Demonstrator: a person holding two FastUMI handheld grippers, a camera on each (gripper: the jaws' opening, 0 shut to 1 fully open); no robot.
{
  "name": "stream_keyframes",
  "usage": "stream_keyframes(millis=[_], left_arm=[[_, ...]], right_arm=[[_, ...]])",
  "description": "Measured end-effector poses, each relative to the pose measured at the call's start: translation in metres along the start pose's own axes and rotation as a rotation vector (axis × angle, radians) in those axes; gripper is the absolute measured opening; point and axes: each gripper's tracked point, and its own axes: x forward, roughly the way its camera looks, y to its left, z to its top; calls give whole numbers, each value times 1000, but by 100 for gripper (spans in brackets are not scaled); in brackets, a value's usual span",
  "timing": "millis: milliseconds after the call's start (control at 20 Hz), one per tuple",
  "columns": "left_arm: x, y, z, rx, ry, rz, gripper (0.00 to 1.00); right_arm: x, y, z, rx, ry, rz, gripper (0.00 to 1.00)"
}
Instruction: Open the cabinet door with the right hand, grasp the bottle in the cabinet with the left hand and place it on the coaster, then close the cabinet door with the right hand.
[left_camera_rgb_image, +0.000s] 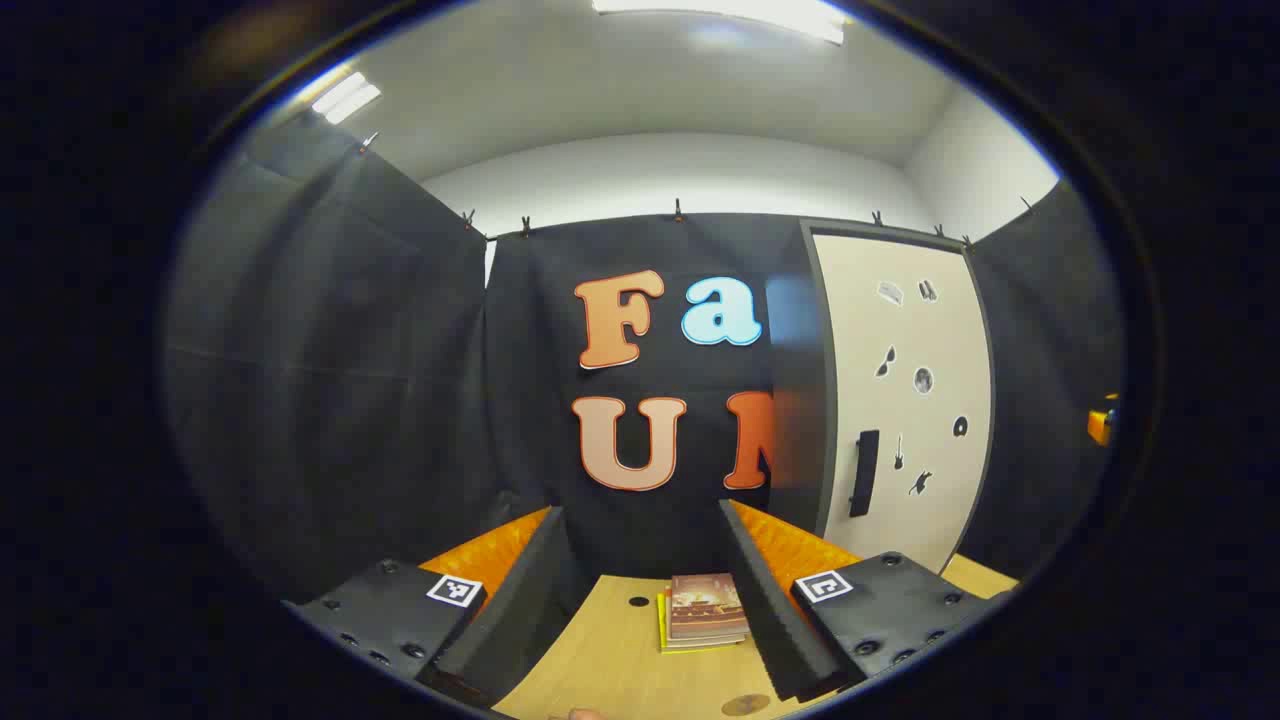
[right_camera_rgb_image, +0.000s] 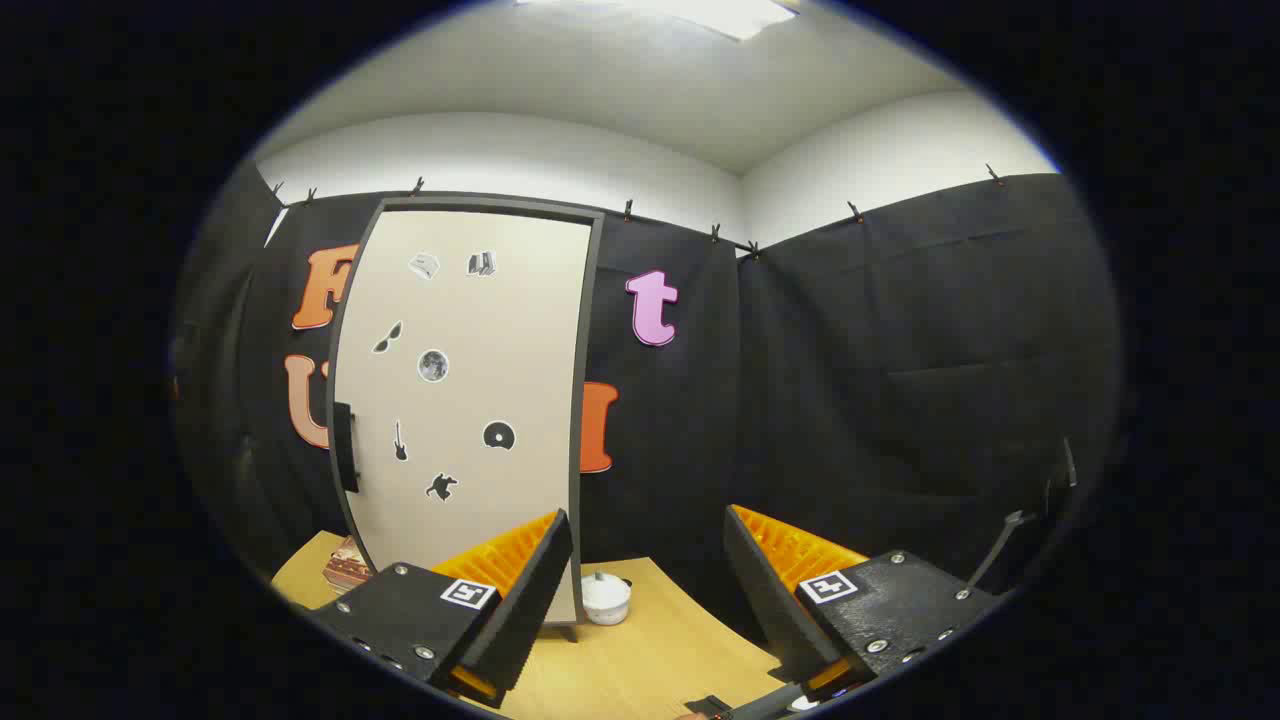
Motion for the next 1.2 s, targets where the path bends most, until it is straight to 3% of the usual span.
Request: stream_keyframes(millis=[400, 450, 500, 800, 1200], left_arm=[[-18, 7, -8, 29, 13, 91, 98], [-20, 9, -10, 33, 15, 102, 98], [-21, 9, -11, 35, 15, 103, 98], [-18, 17, -6, 15, 4, 41, 98], [1, 57, -12, 35, 10, -1, 98]], right_arm=[[5, 9, -12, -12, 29, 90, 95], [5, 14, -15, -9, 34, 100, 100], [5, 18, -16, -7, 38, 109, 95], [-2, 60, -8, 13, 30, 142, 94], [9, 169, 9, 52, 6, 195, 95]])
